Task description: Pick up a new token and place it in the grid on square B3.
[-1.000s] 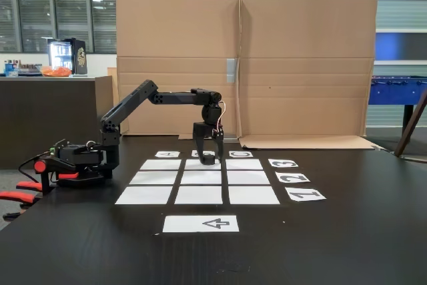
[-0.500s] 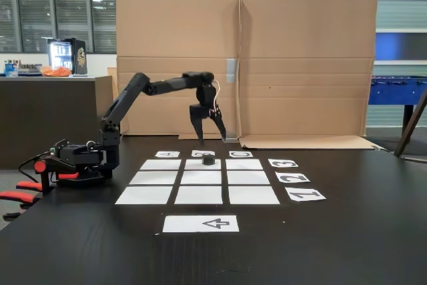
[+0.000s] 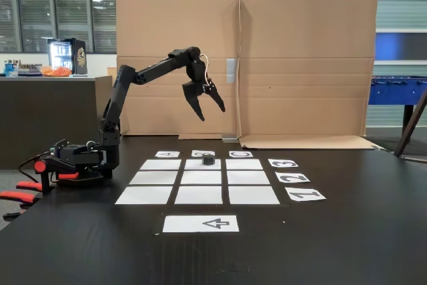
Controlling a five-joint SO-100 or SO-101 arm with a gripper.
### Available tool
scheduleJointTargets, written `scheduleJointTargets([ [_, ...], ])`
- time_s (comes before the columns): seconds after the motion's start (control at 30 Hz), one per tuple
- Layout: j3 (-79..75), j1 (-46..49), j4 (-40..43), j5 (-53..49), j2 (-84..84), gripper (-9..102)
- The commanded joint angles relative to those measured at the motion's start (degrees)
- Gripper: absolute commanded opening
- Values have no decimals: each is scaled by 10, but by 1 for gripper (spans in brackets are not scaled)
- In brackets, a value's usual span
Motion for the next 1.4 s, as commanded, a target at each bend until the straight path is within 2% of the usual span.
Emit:
scheduleJointTargets([
  [0.0,16,35,3,-13,60,33],
  [0.33,93,176,2,-83,158,32],
  [0.77,169,473,-14,-224,242,30],
  [1.1,282,698,-103,-287,333,29],
  [1.37,438,812,-185,-307,409,29],
])
